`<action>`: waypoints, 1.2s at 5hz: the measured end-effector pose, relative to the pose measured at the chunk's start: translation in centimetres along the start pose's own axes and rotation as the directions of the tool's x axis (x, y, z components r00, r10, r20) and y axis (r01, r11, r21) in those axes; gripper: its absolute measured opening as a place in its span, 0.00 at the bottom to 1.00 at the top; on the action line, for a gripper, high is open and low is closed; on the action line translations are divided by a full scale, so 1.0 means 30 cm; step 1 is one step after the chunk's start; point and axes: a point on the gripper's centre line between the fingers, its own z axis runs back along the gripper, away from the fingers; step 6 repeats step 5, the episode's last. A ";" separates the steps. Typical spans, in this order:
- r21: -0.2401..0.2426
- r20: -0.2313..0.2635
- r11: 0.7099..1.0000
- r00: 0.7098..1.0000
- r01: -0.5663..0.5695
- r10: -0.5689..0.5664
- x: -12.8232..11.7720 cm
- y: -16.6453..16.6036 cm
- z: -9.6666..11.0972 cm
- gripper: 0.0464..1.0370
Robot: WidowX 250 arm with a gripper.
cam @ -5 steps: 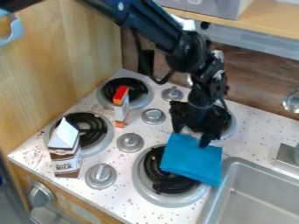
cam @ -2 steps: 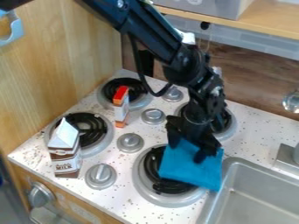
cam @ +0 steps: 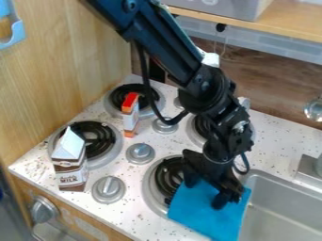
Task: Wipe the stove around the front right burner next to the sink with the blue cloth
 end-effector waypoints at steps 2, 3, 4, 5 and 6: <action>0.030 -0.026 0.999 0.999 0.022 -0.021 -0.104 -0.015 0.040 0.96; 0.035 -0.040 0.999 0.999 0.006 -0.005 -0.147 0.001 0.066 0.96; 0.041 -0.034 0.999 0.999 0.009 -0.008 -0.139 0.004 0.072 0.96; 0.051 -0.029 0.999 1.000 0.008 -0.007 -0.074 0.009 0.053 0.96; 0.051 -0.029 0.999 1.000 0.008 -0.007 -0.074 0.009 0.053 0.96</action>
